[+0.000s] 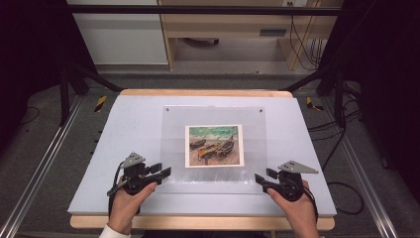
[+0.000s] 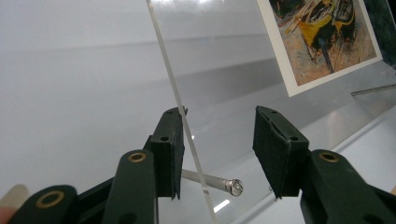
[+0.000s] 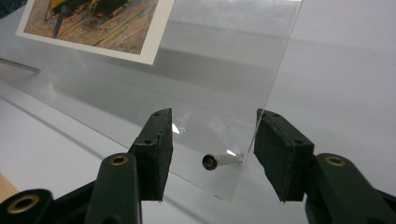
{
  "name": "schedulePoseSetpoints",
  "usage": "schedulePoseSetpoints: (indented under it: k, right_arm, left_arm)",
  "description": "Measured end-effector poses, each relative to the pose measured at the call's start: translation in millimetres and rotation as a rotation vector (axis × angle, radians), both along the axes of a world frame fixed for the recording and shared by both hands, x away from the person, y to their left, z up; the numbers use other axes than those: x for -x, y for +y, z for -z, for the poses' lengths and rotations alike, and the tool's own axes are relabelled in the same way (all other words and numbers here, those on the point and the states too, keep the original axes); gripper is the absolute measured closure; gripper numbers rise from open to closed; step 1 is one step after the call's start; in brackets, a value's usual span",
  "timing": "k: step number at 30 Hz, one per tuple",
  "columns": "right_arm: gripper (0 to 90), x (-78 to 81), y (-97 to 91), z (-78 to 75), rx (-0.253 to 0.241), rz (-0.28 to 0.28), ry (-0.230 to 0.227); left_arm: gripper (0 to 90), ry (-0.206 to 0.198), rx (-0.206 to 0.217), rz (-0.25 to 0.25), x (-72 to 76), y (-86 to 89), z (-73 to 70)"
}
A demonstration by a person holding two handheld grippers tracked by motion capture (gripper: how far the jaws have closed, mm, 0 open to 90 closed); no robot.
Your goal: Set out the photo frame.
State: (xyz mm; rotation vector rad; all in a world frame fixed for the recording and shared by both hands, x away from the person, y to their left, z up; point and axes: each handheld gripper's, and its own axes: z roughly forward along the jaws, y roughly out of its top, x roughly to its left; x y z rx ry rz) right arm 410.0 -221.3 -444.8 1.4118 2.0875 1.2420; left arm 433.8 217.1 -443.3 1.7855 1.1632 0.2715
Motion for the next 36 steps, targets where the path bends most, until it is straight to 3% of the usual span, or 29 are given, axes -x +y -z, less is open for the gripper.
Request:
schedulePoseSetpoints:
  k: [14, 36]
  right_arm:
    - [53.5, 6.3, -1.3, 0.0, 0.018, 0.001, -0.001]
    - [59.9, 14.3, -2.8, 1.2, 0.036, 0.0, 0.002]
  left_arm:
    - [56.3, -0.01, -0.012, -0.008, 8.1, 0.2, 0.6]
    - [58.2, -0.027, -0.067, -0.003, 17.2, -1.8, -0.2]
